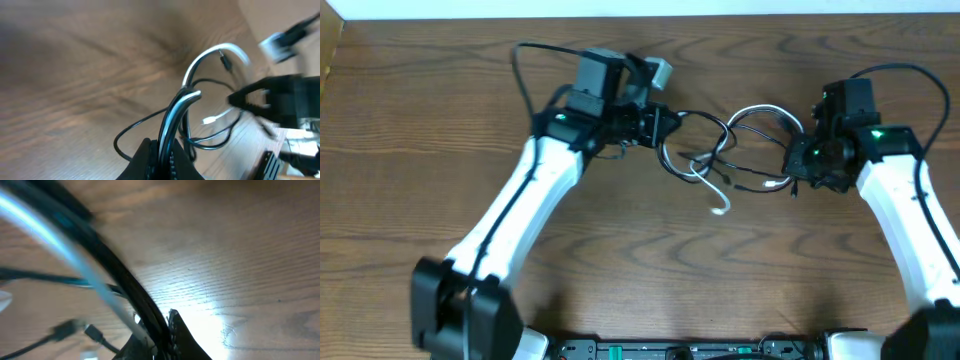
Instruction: Untangle cables
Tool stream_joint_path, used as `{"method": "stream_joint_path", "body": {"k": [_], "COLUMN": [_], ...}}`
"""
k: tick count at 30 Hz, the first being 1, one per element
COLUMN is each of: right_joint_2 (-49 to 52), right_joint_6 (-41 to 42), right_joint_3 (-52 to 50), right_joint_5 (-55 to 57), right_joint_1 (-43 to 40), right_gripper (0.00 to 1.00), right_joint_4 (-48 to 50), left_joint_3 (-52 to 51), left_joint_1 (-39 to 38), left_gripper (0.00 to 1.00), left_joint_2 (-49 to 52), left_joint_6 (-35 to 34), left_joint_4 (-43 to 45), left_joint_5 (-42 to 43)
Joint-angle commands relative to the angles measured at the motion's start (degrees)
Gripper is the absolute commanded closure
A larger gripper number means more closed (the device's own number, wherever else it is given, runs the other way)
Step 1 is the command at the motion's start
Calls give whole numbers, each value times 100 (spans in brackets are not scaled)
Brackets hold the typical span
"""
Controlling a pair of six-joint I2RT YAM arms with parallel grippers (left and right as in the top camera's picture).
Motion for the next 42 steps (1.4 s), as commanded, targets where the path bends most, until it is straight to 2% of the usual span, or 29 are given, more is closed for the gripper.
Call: {"method": "stream_joint_path", "body": {"k": [1,4,8,11,17,18,19,23,24,29,32,33,39,42], "right_joint_2": [345,588,754,743,579,525,442,245,236,304,330,330,481,728], "right_joint_6": [87,85,-9,-643,-1488,-1659,-1729,-1722,-1718,-1244,-734,-321,892,1478], "right_joint_3": [-59,-59,-59,-33,361,437,511,542,542,540,540,540,540,540], "right_joint_5": [385,378,-61,-1084,-2741,-3056,-3370,-4054,-4218,-4002,-3720,-3316,-2035,-1462], "right_joint_1": [-57,-57,-57,-57,-50,-50,-50,-7,79,507,789,951,1410,1556], "right_gripper": [90,77,67,54,43,38,28,15,14,14,18,19,22,25], "right_joint_4": [-24,-28,94,415,667,715,813,1340,1569,2079,2472,2649,3311,3574], "left_joint_3": [-13,-13,-13,-13,-13,-13,-11,-11,-11,-11,-11,-11,-11,-11], "left_joint_1": [273,365,382,304,214,216,216,214,214,197,146,101,-155,-256], "left_gripper": [93,93,92,94,93,93,92,92,92,93,92,92,93,93], "left_joint_2": [-507,-776,-1029,-1064,-1062,-1062,-1062,-1062,-1062,-1062,-1062,-1062,-1060,-1062], "left_joint_6": [98,96,-24,-157,-166,-166,-173,-811,-1281,-2170,-2227,-2232,-2363,-2682], "left_joint_4": [-66,-85,-24,72,94,98,120,575,800,1049,1040,1043,1060,1082], "left_joint_5": [-181,-181,-155,227,446,448,474,789,817,855,855,857,857,857]}}
